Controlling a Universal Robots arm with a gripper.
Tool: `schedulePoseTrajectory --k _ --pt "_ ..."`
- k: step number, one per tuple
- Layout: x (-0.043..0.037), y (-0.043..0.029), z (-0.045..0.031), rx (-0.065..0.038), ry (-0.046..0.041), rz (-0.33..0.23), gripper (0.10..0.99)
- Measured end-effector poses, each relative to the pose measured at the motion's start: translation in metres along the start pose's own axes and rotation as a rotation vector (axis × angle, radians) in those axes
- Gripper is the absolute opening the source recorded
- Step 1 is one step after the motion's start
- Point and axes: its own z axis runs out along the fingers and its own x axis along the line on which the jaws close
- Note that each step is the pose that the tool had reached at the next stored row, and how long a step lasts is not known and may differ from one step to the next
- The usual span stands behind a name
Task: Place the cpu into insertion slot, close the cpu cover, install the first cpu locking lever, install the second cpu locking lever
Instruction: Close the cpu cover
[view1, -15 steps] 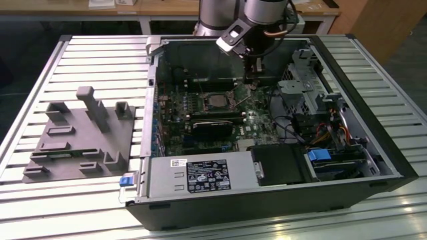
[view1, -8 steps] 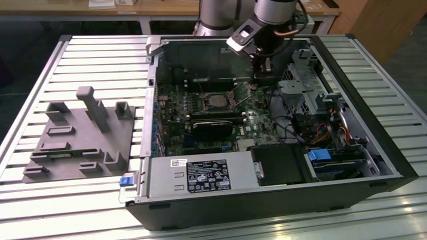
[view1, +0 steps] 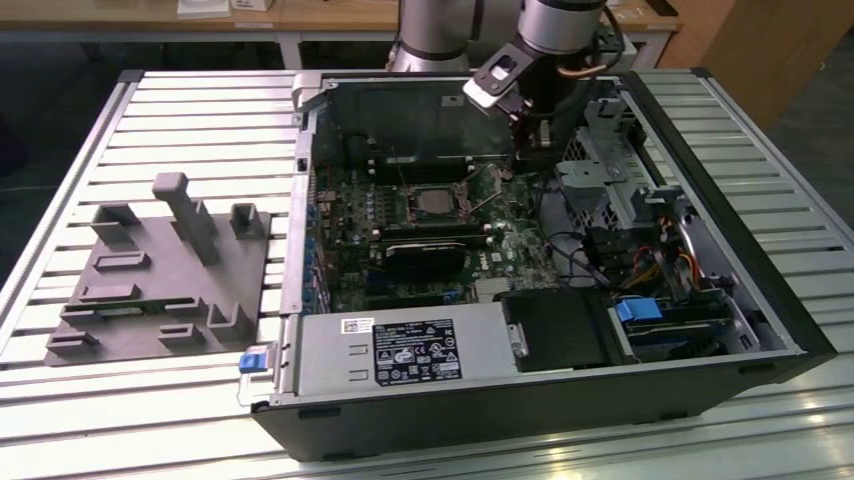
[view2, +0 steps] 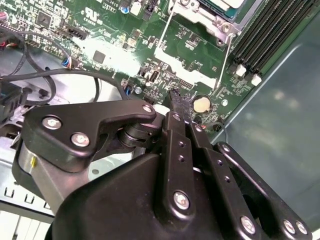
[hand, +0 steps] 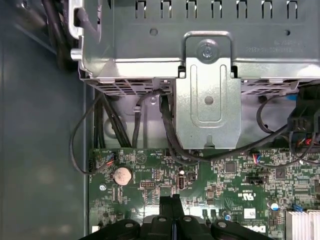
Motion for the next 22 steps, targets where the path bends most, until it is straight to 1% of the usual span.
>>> schedulePoseTrajectory --k 10,22 --pt "-0.0001 -0.0001 0.0094 0.0 0.0 0.0 0.102" --pt "-0.0002 -0.0002 0.018 0.0 0.0 0.0 0.102"
